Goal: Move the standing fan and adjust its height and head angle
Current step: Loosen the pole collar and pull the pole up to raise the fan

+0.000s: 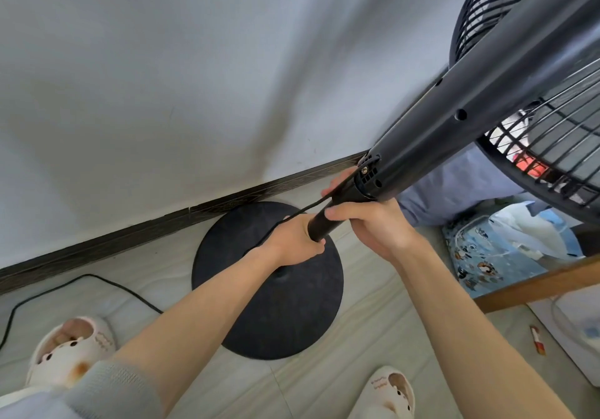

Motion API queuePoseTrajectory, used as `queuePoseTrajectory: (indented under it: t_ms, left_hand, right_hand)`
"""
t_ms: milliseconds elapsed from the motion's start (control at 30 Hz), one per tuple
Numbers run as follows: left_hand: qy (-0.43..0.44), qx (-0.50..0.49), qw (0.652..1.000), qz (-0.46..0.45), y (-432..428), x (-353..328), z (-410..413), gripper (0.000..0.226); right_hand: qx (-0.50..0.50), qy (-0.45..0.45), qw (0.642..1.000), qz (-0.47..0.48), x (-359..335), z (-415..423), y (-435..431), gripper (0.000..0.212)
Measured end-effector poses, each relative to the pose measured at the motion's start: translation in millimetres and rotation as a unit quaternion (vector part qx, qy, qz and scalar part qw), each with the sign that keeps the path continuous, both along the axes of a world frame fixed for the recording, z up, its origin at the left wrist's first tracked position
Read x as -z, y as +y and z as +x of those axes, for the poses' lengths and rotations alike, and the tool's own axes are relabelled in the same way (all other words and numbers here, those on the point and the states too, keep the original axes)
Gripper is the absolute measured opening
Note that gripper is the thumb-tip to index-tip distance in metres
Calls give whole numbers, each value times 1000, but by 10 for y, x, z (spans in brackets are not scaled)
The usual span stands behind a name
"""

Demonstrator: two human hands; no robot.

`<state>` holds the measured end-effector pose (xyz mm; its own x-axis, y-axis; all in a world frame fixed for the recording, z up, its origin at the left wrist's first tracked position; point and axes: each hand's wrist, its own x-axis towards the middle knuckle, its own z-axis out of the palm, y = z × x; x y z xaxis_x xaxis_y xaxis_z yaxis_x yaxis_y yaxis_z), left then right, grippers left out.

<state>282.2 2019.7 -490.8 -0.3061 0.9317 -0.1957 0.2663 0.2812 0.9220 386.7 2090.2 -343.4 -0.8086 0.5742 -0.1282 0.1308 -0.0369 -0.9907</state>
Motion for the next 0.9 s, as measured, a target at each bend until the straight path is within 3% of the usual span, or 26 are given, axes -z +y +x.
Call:
queuePoseTrajectory:
  t_ms: [133,200,367,467,533,600,667,800,833,900]
  left_hand:
    - [-1,5,1000,10,-21,-5,-27,21]
    - [2,6,1000,11,-9,-5,-31,18]
    - [-11,-14,1000,-4,-1,33,-18,17]
    - [-5,-5,1000,-1,8,22,-3,19]
    - [3,9,1000,11,24,9,-1,22]
    - [8,11,1000,11,24,19,-13,19]
    - [11,9,1000,8,28,35,-30,10]
    - [-4,-9,1000,1,17,88,-51,11]
    - [-6,-8,1000,-1,21,88,-38,12]
    - [-1,-5,1000,-3,32,65,-15,12]
  right_hand:
    - [216,9,972,93,186,-118,-291,20]
    - [254,19,962,98,231,-163,-317,17]
    - [2,-26,999,35,-70,-32,-36,29]
    - [111,-18,992,59,16,-30,-127,27]
    - [242,-9,966,90,137,-92,-274,25]
    - [299,3,949,100,245,-160,-365,24]
    - [274,-3,958,84,189,-177,-321,19]
    - [40,-23,999,9,-69,-53,-76,38]
    - [26,-30,999,10,-88,-27,-58,39]
    - [103,-41,993,44,-28,-23,-115,32]
